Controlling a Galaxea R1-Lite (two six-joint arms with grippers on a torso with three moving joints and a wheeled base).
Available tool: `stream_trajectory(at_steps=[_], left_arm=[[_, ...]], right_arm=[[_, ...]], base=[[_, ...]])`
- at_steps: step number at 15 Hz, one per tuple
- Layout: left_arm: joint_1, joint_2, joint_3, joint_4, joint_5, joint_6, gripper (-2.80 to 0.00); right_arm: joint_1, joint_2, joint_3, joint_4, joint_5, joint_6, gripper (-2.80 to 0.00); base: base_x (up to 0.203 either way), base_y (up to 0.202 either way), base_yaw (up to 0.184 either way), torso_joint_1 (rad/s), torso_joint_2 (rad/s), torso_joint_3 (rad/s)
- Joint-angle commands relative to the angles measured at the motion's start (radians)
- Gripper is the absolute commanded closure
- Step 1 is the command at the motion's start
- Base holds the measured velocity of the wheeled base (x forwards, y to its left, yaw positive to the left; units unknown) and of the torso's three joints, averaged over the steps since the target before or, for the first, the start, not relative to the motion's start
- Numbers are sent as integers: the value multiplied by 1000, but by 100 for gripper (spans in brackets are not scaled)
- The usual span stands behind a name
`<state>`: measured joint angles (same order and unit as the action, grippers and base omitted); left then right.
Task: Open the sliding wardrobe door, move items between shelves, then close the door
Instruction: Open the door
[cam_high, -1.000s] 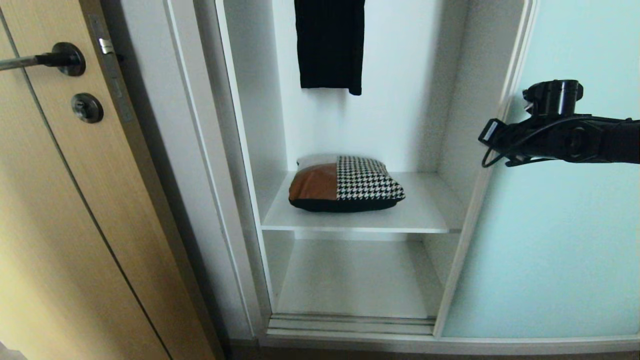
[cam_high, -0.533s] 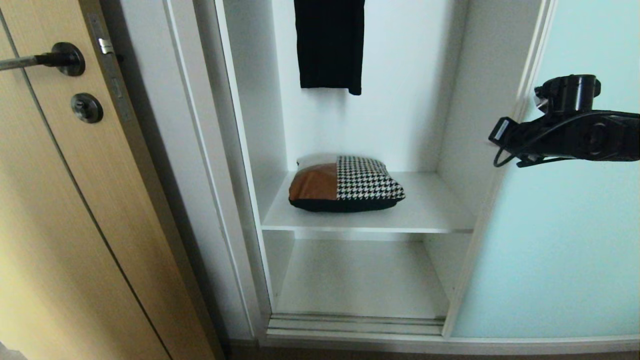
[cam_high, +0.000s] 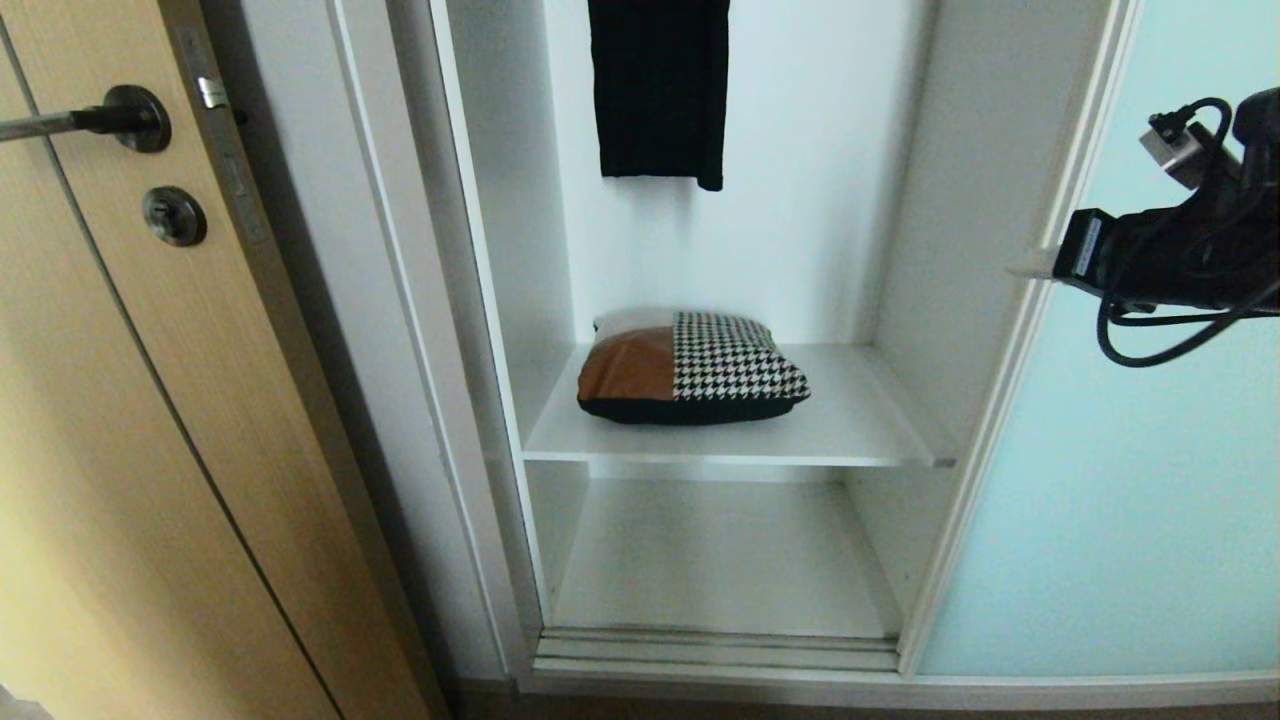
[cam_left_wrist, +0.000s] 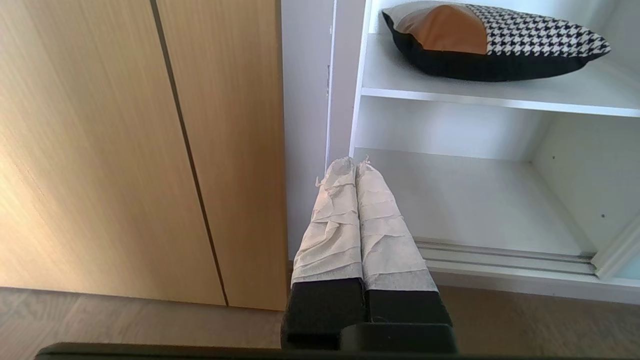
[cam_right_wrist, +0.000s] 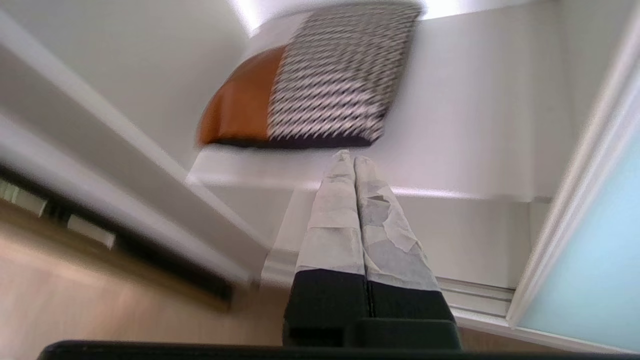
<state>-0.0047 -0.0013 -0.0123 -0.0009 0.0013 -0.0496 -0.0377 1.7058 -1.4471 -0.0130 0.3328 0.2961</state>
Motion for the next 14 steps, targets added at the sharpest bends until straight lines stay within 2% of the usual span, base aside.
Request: stream_trajectory(at_steps=[1, 7, 12, 14], left_arm=[[0, 1, 0, -1, 0, -1, 0], [0, 1, 0, -1, 0, -1, 0], [0, 1, 0, -1, 0, -1, 0], [0, 1, 0, -1, 0, -1, 0]], right_arm=[[15, -154, 109, -1, 26, -25, 0], [51, -494, 425, 0, 38, -189, 0], [67, -852, 746, 6, 27, -220, 0], [65, -990, 864, 5, -1, -233, 0]], base=[[0, 0, 0, 0, 0, 0], [0, 0, 0, 0, 0, 0], [0, 0, 0, 0, 0, 0], [0, 0, 0, 0, 0, 0]])
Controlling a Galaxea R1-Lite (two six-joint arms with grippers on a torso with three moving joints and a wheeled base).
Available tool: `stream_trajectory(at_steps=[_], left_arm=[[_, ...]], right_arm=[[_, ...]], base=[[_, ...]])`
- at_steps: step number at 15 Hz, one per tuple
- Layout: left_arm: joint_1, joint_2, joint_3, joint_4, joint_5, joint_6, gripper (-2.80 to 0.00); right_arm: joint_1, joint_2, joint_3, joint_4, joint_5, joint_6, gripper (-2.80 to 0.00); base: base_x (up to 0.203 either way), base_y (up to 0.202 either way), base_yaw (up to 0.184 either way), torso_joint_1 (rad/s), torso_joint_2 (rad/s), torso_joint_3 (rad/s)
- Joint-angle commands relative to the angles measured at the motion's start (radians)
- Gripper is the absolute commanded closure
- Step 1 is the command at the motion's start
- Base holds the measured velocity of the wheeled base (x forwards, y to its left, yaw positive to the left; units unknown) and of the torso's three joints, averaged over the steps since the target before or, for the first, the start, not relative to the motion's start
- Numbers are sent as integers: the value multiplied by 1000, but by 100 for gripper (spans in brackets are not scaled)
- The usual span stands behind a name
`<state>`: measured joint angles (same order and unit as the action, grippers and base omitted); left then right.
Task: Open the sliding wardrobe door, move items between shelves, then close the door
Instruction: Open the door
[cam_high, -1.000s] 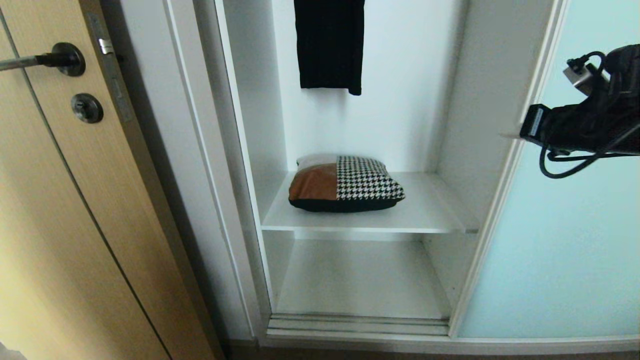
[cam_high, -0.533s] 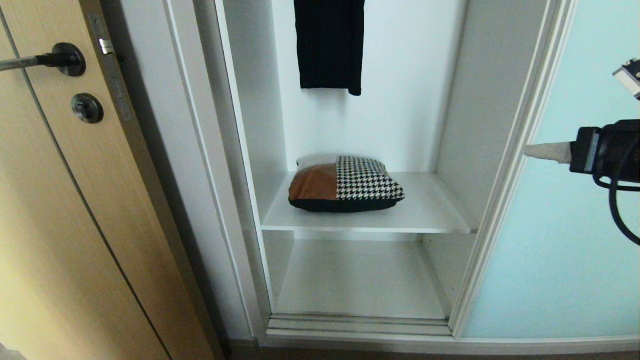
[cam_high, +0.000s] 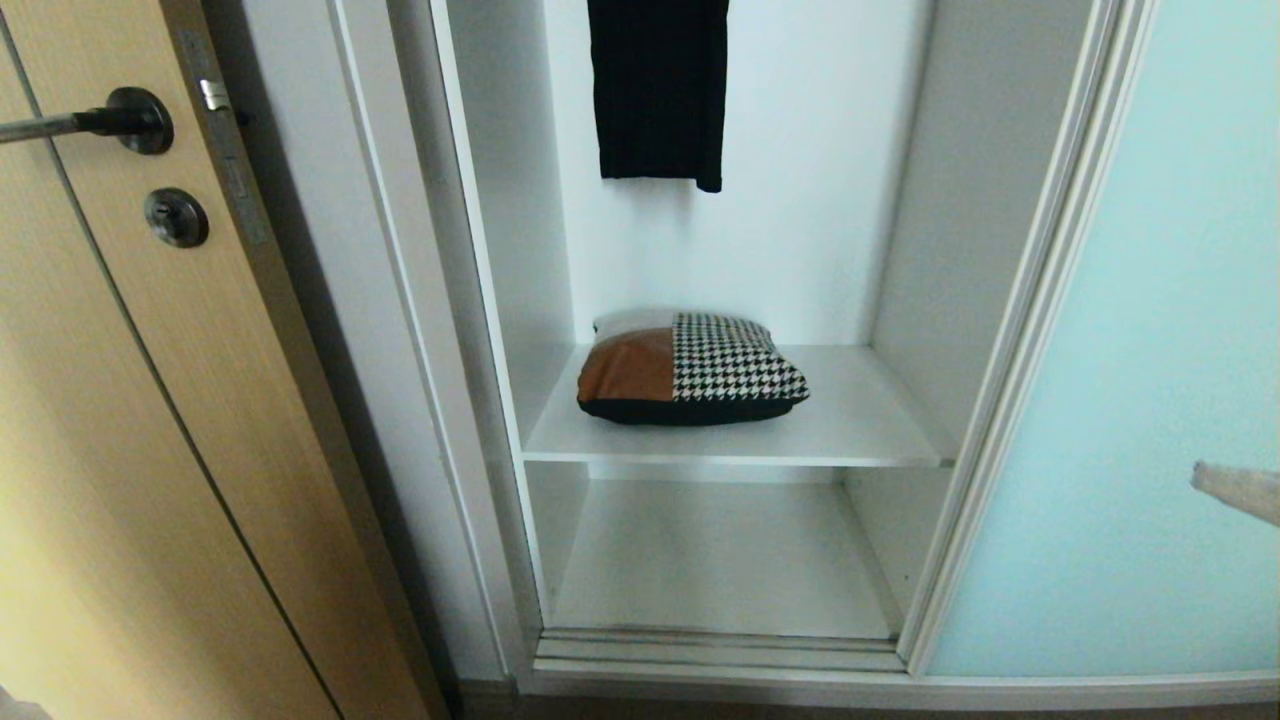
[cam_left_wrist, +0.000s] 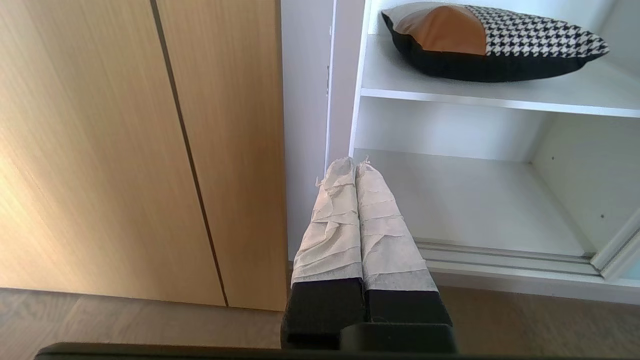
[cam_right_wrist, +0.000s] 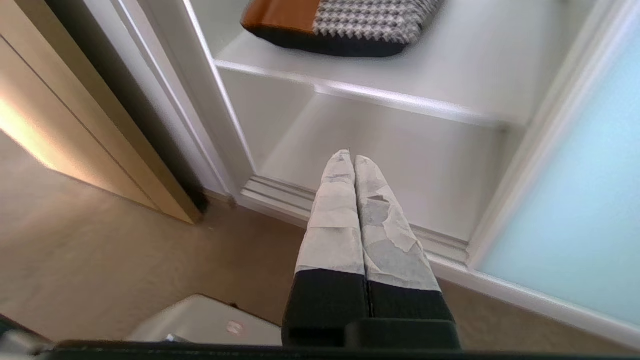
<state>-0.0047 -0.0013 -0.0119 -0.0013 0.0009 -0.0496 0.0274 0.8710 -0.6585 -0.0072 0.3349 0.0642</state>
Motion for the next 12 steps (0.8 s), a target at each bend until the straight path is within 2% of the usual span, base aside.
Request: stream_trajectory(at_steps=[1, 4, 6, 9, 12], left_arm=[[0, 1, 0, 0, 1, 0, 0], [0, 1, 0, 0, 1, -1, 0], [0, 1, 0, 0, 1, -1, 0], [0, 1, 0, 0, 1, -1, 0], [0, 1, 0, -2, 1, -1, 0]], right_arm=[[0, -235, 124, 2, -15, -9, 0], [-20, -454, 288, 7, -41, -75, 0], [-20, -597, 380, 7, -86, -92, 0], [-21, -789, 592, -40, -141, -93, 0], [-23, -874, 647, -93, -177, -41, 0]], base=[[0, 0, 0, 0, 0, 0], [0, 0, 0, 0, 0, 0], [0, 0, 0, 0, 0, 0], [0, 0, 0, 0, 0, 0], [0, 0, 0, 0, 0, 0]])
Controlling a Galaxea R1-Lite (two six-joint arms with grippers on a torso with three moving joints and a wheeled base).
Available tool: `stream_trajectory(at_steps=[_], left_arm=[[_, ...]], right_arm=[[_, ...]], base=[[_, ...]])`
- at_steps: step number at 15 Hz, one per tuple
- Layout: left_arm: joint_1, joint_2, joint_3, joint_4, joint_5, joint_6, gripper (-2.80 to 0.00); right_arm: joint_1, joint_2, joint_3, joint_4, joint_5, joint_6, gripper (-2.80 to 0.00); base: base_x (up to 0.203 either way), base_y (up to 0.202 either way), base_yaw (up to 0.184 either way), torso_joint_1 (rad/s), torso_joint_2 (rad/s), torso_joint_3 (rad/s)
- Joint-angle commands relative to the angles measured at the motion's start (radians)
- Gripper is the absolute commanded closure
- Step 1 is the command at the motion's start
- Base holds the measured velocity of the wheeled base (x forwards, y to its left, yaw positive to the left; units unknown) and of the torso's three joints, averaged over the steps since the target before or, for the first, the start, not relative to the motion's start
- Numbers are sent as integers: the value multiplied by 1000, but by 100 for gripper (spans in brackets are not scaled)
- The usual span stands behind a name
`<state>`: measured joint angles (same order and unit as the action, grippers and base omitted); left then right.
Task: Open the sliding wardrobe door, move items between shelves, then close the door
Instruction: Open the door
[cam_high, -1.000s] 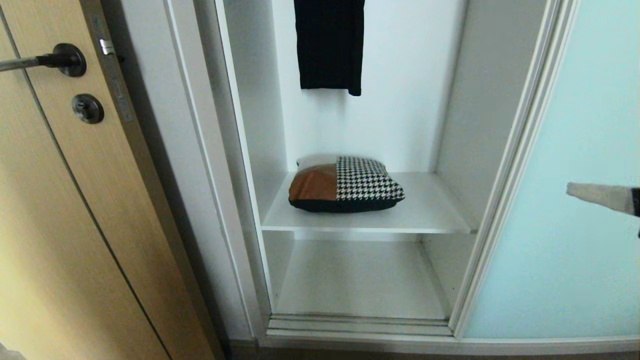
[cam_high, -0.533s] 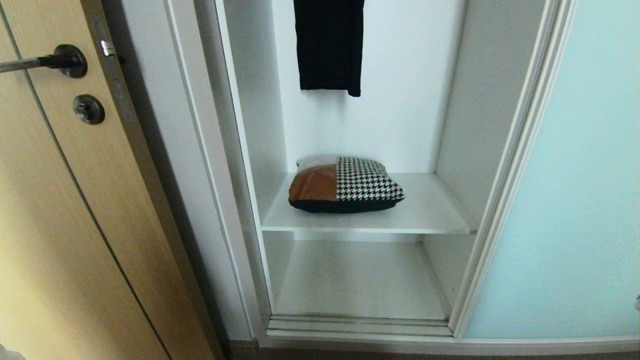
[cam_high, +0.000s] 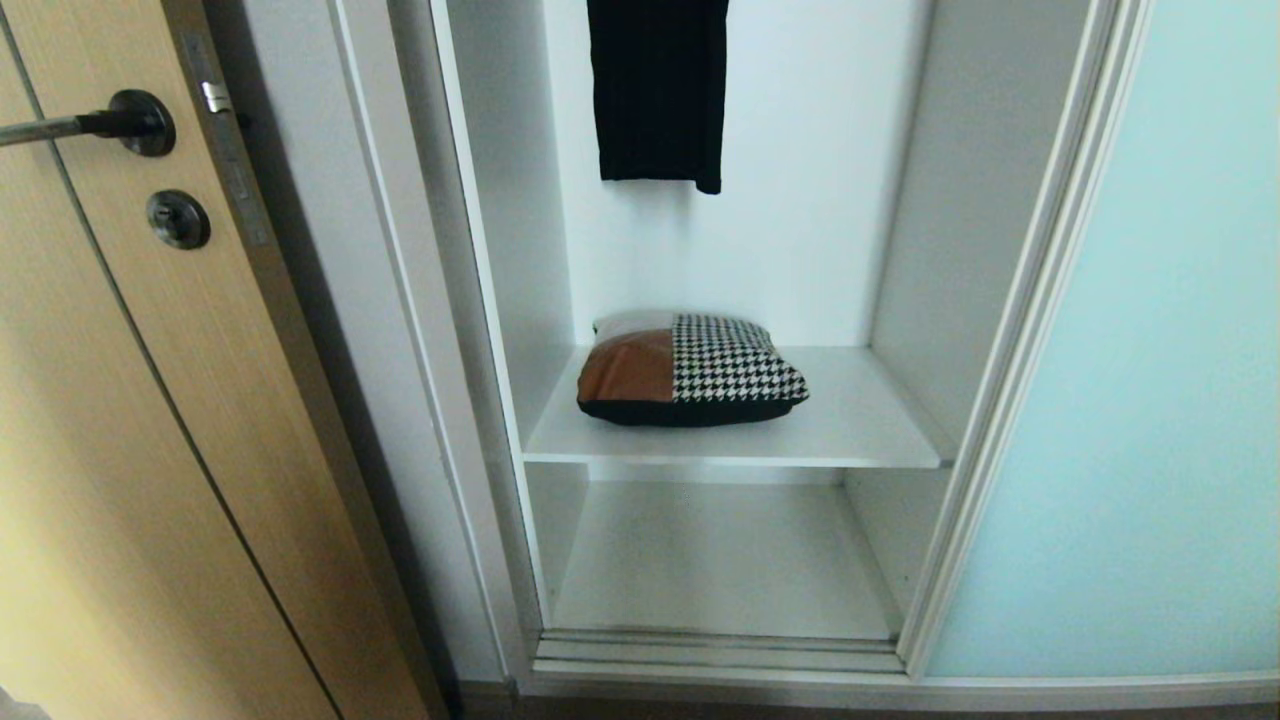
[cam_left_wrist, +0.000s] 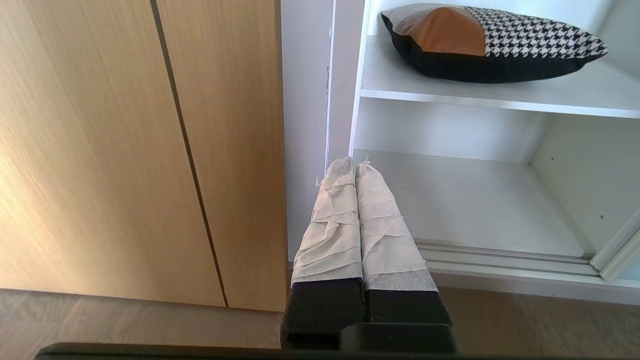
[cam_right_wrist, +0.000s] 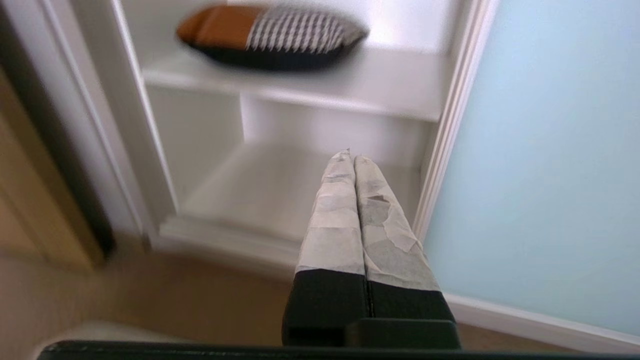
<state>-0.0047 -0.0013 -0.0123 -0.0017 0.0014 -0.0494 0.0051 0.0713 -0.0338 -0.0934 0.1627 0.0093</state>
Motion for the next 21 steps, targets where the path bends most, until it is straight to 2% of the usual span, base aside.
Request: stream_trajectory(at_steps=[1, 3, 4, 5, 6, 8, 9, 10, 21], left_arm=[[0, 1, 0, 0, 0, -1, 0], [0, 1, 0, 0, 0, -1, 0], [0, 1, 0, 0, 0, -1, 0], [0, 1, 0, 0, 0, -1, 0], [0, 1, 0, 0, 0, -1, 0], [0, 1, 0, 0, 0, -1, 0], [0, 1, 0, -1, 0, -1, 0], [0, 1, 0, 0, 0, -1, 0], [0, 1, 0, -1, 0, -1, 0]], right_arm=[[0, -76, 25, -8, -37, 52, 0], [-2, -76, 31, 44, -154, 160, 0], [-2, -75, 29, 61, -162, 202, 0], [-2, -75, 34, 54, -160, 200, 0], [-2, -76, 35, 45, -149, 157, 0], [-2, -75, 34, 39, -128, -17, 0], [-2, -74, 35, 62, -128, -63, 0], [-2, -75, 33, 101, -130, -68, 0], [-4, -73, 34, 92, -135, -61, 0]], base=[[0, 0, 0, 0, 0, 0], [0, 0, 0, 0, 0, 0], [0, 0, 0, 0, 0, 0], [0, 0, 0, 0, 0, 0], [0, 0, 0, 0, 0, 0], [0, 0, 0, 0, 0, 0], [0, 0, 0, 0, 0, 0], [0, 0, 0, 0, 0, 0], [0, 0, 0, 0, 0, 0]])
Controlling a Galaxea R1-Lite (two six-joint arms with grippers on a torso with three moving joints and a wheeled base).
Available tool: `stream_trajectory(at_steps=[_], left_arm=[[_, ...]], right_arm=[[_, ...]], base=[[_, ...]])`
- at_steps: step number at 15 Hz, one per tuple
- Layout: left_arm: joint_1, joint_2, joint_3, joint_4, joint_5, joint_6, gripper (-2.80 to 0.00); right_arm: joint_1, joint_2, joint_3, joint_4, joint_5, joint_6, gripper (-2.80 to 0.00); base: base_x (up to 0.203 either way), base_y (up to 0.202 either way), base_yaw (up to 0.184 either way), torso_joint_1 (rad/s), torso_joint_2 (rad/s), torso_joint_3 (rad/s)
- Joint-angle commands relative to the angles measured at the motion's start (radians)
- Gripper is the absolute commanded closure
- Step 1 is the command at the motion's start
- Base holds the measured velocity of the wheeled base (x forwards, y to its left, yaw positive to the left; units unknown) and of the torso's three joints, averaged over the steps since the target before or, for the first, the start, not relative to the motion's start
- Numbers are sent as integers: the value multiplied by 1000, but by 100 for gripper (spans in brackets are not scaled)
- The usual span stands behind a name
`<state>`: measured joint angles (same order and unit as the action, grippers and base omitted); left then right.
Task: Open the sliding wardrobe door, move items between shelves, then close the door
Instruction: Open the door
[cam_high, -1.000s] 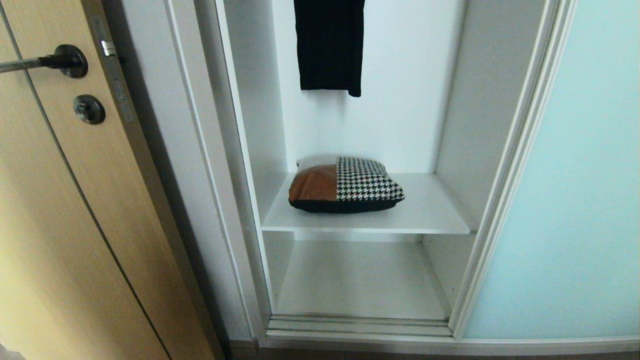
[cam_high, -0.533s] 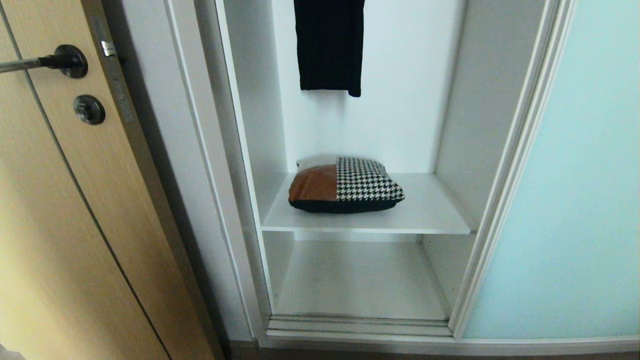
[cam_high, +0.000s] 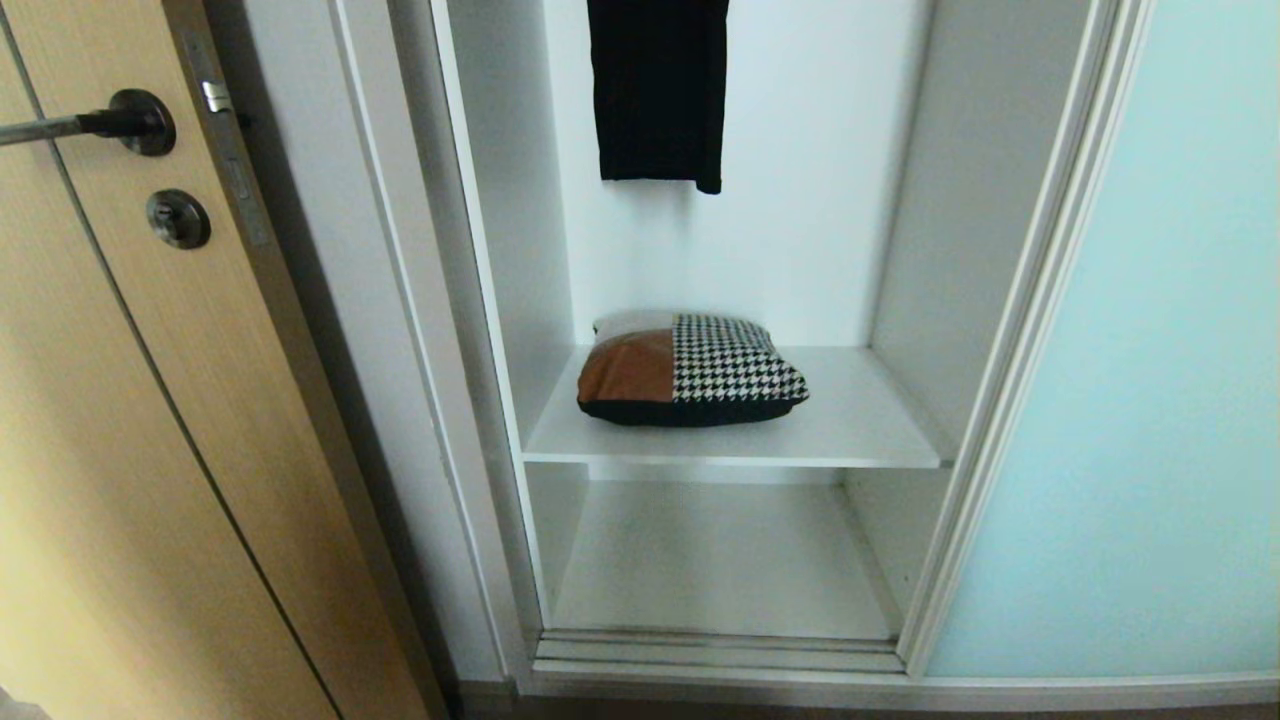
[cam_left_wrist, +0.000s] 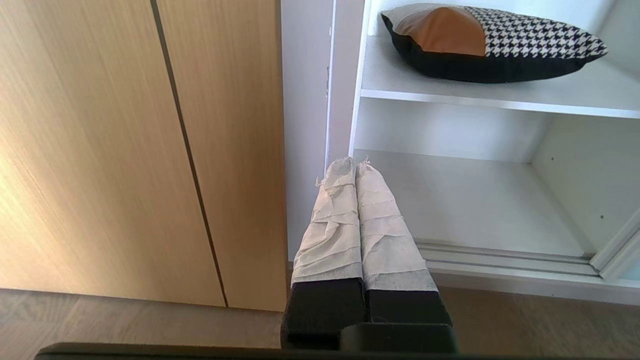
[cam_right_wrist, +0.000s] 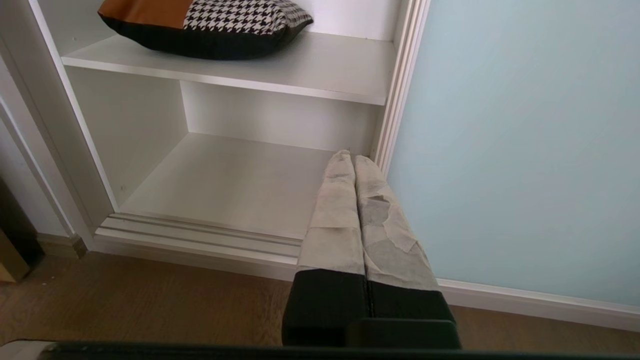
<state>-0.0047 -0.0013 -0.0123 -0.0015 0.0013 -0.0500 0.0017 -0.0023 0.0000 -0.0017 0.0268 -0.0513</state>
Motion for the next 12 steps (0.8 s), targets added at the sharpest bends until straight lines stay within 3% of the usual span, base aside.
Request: stream_trajectory(at_steps=[1, 12], left_arm=[[0, 1, 0, 0, 0, -1, 0], [0, 1, 0, 0, 0, -1, 0]], right_arm=[[0, 1, 0, 0, 1, -1, 0], [0, 1, 0, 0, 1, -1, 0]], base=[[0, 0, 0, 0, 0, 0], [0, 0, 0, 0, 0, 0]])
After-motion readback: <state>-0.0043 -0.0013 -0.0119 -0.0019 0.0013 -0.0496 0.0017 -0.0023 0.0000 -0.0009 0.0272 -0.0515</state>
